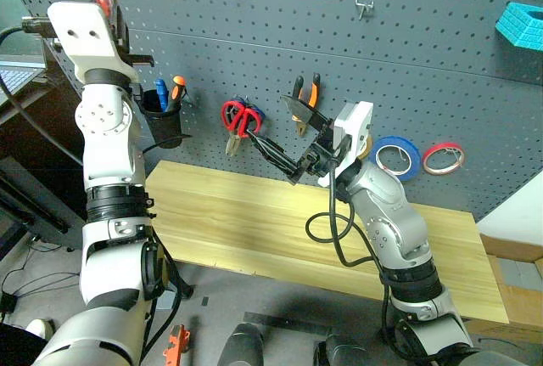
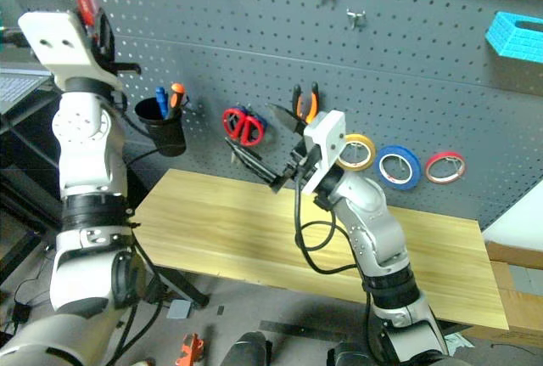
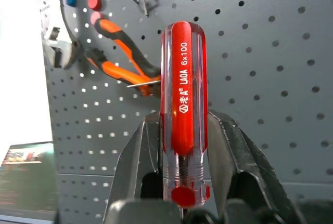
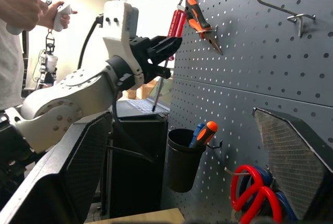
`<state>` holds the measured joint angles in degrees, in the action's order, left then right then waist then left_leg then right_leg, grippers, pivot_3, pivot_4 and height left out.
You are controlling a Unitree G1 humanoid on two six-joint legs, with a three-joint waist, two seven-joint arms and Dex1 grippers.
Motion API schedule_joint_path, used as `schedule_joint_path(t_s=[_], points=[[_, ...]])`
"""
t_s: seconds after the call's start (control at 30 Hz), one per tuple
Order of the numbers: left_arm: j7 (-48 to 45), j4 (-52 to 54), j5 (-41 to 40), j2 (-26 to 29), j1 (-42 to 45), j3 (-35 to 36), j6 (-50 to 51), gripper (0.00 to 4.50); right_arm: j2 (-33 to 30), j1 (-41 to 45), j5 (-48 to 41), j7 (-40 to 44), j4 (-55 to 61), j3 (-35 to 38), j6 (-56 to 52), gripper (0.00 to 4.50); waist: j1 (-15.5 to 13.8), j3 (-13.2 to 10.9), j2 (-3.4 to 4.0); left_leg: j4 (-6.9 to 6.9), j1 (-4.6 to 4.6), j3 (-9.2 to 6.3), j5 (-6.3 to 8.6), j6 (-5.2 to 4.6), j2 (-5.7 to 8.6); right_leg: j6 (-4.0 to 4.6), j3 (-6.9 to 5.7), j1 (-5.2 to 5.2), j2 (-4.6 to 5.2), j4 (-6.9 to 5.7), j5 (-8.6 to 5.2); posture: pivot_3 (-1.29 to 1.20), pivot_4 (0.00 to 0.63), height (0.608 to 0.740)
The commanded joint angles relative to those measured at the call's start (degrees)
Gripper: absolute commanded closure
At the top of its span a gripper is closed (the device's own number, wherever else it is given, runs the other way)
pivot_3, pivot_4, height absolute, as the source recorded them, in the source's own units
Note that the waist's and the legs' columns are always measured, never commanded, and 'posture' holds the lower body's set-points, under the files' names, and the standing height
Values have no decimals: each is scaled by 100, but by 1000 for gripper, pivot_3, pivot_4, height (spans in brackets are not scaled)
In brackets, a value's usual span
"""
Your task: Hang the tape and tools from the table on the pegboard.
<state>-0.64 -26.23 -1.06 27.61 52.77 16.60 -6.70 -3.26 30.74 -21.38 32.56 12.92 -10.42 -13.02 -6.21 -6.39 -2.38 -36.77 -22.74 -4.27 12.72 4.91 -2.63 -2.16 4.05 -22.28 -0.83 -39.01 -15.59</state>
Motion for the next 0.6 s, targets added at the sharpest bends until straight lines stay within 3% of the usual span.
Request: schedule_joint_path(t_s=[0.03, 0.3, 0.6], points=[[31, -388, -40, 5, 329, -16, -462, 3682, 15, 160, -20, -14, 56, 74, 75, 0, 8, -1, 2, 1, 1, 0, 0, 0, 0, 0, 0, 0, 0, 0, 0, 231, 73, 740], [-71, -2082, 14, 208, 1181, -114, -1398, 3682, 38, 177, -24, -65, 62, 59, 34, 0, 14, -16, 10, 1, -6, -4, 0, -1, 0, -1, -3, -2, -2, 5, -2, 223, 99, 740], [-116, -3392, 58, 604, 1542, -151, -1986, 3682, 18, 180, -105, -167, 186, 115, -130, 0, 96, -135, 74, 10, -6, -5, 1, -1, -2, -19, -4, -5, -4, 3, -22, 191, 156, 740]])
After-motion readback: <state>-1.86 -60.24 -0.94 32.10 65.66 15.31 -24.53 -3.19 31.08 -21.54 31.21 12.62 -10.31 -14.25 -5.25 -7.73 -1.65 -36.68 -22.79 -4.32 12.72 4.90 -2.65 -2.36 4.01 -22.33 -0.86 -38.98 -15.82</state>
